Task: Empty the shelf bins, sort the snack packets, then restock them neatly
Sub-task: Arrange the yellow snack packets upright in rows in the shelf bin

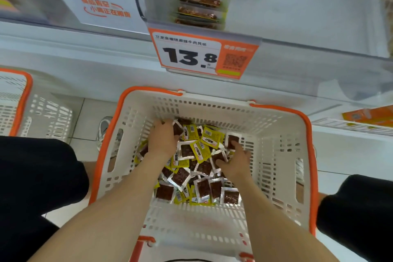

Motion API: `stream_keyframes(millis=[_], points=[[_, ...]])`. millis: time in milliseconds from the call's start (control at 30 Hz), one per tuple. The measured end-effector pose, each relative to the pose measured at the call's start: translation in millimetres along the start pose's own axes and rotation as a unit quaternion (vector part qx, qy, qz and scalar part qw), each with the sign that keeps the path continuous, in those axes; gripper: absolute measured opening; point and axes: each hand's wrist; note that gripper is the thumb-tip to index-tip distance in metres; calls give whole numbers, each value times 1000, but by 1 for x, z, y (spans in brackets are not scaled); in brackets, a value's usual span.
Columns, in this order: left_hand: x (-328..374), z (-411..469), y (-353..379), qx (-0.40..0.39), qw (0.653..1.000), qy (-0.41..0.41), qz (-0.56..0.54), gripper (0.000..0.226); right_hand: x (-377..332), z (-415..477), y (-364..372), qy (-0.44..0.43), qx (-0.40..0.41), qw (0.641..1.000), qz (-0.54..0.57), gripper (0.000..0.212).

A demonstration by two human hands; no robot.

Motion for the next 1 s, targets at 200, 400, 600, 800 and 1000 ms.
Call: stream_keyframes(millis=[200, 400, 600, 800, 1000], points=[[10, -16, -12, -2, 996, 86, -9, 39, -4, -9, 5, -76, -33, 991, -108, 82], [35, -25, -39, 32, 989, 127, -66, 32, -2, -3, 1, -76, -21, 987, -140, 70], [66, -37, -63, -160, 951, 152, -215, 37, 10, -7, -12, -46, 13, 992, -115, 60], [30, -58, -18, -345, 934, 91, 35, 64, 9, 4, -17, -69, 37, 983, -164, 112], [0, -76, 8, -256, 928, 171, 210, 59, 4, 15, -18, -119, -14, 961, -250, 123]])
Point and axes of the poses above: each hand's wrist, its own z-axis towards the middle knuckle, its own y-axis out of the palm, x = y × z, and after that the axes turned 8 degrees about -z, right-handed
